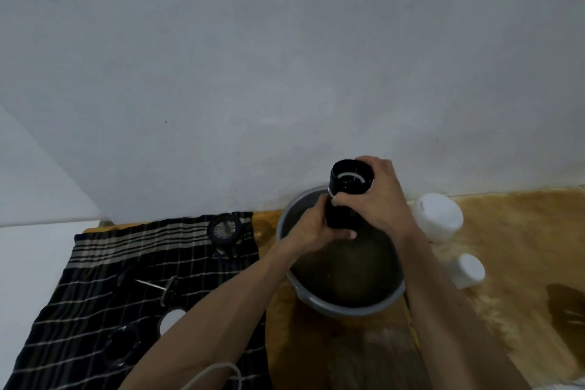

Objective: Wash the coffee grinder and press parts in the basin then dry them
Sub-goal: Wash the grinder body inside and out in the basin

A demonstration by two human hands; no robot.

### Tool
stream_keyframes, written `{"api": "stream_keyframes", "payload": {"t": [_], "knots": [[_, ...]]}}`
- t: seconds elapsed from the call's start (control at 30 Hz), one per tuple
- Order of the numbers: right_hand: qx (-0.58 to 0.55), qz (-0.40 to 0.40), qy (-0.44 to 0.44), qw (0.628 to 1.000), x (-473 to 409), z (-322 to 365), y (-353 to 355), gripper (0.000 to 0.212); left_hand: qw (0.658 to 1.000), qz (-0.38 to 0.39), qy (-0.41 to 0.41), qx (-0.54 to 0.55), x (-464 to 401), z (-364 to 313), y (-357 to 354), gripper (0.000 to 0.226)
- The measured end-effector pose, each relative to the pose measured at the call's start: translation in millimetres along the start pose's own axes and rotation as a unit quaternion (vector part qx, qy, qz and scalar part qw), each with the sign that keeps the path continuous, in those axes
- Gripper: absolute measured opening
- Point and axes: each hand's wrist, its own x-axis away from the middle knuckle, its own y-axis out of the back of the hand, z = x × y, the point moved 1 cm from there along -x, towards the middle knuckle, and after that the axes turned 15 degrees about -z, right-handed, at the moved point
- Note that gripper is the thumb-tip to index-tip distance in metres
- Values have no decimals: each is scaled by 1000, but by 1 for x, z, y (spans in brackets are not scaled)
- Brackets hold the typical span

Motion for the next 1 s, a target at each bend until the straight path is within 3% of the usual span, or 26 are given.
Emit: {"api": "stream_keyframes", "payload": {"t": [0.07, 0.17, 0.3, 0.37, 0.43, 0.53, 0.6, 0.7, 0.83, 0.93, 1.0], "knots": [[-7, 6, -28, 1000, 13, -23, -6, 80, 1000, 3, 29, 11, 6, 25, -9, 95], [-78, -45, -83, 992, 9, -36, 3, 78, 983, 0, 105, 148, 7, 27, -6, 95], [-208, -81, -188, 957, 13, -59, 18, 64, 885, 39, 254, 387, 10, 18, 1, 70], [-244, -67, -228, 940, 22, -78, 22, 57, 898, 13, 252, 360, 5, 4, 1, 65], [-224, -24, -250, 942, 35, -94, 24, 59, 923, -53, 234, 301, 0, -6, 0, 82], [-147, 59, -252, 955, 60, -109, 19, 84, 950, -124, 182, 223, -6, -12, 8, 87], [-94, 109, -249, 958, 74, -111, 12, 97, 967, -98, 133, 191, -9, -18, 11, 87], [-21, 159, -200, 967, 78, -100, -3, 82, 994, -48, 33, 95, -8, -39, 5, 100], [-27, 111, -180, 977, 70, -89, -9, 77, 997, -38, -49, 34, -1, -53, -5, 109], [-53, 77, -158, 983, 63, -84, -5, 78, 998, -34, -26, 42, 1, -64, -2, 106], [-70, 58, -133, 987, 59, -75, 0, 80, 998, -35, -28, 40, 2, -71, 2, 92]]}}
